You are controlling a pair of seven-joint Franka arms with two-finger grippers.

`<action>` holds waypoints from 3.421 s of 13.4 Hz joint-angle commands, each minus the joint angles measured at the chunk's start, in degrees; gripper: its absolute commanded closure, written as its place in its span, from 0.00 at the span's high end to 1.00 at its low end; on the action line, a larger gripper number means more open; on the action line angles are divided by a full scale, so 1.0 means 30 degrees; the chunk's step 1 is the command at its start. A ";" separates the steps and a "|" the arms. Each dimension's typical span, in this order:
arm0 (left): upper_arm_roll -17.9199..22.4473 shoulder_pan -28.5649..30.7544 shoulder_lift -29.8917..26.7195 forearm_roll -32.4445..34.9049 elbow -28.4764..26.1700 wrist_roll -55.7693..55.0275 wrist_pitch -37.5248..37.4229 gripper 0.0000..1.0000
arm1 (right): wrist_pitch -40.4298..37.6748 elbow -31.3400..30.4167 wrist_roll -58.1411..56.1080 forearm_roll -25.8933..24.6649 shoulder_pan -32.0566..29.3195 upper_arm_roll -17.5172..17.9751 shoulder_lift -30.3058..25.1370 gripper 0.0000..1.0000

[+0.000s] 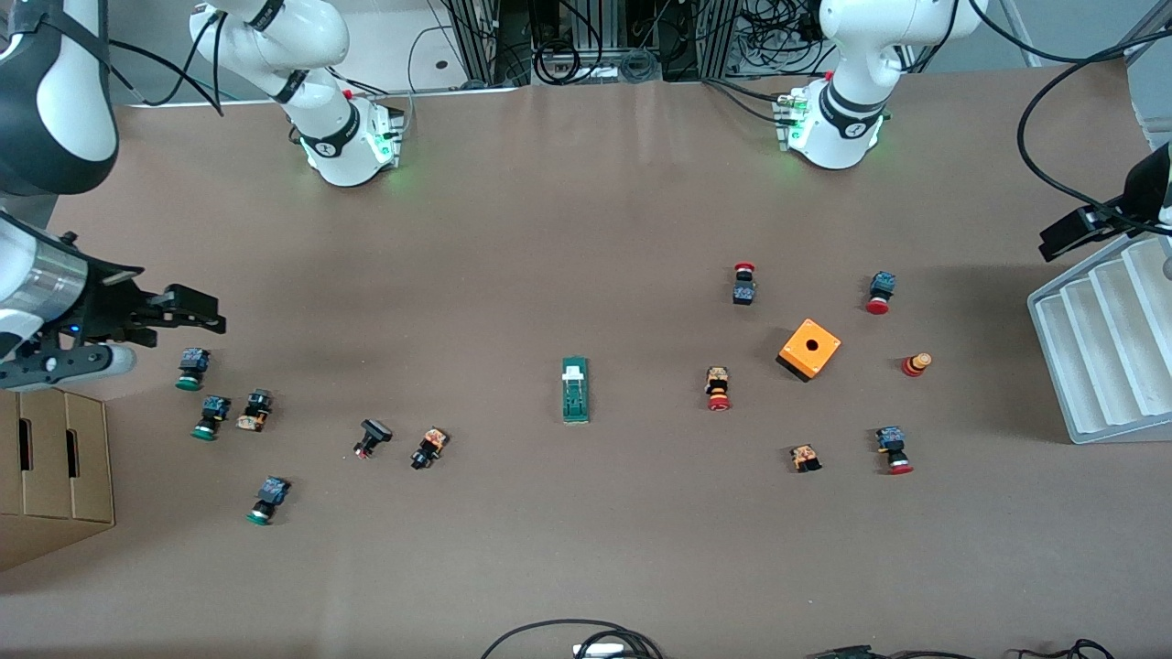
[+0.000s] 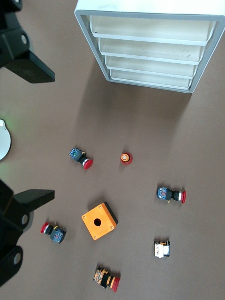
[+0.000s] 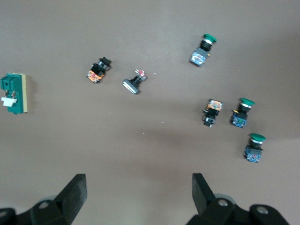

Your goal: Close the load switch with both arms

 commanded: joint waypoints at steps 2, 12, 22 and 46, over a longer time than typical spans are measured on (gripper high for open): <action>-0.0002 0.0151 0.0240 -0.0293 0.0579 0.0147 -0.0475 1.00 | 0.0529 0.0100 0.0069 0.0327 0.0529 -0.0037 0.0441 1.00; 0.0291 0.0122 0.0240 -0.0322 0.0578 0.0177 -0.0475 1.00 | 0.1232 0.0070 0.0098 0.0854 0.1291 -0.0066 0.1174 1.00; 0.0203 0.0005 0.1177 -0.0820 0.2073 0.0206 -0.0385 1.00 | 0.1906 0.0129 0.0332 0.1058 0.2229 -0.0066 0.2462 1.00; -0.0323 -0.0756 0.1529 -0.0818 0.1721 0.1327 0.1691 0.98 | 0.3077 0.0187 0.0421 0.1001 0.2610 -0.0096 0.4249 1.00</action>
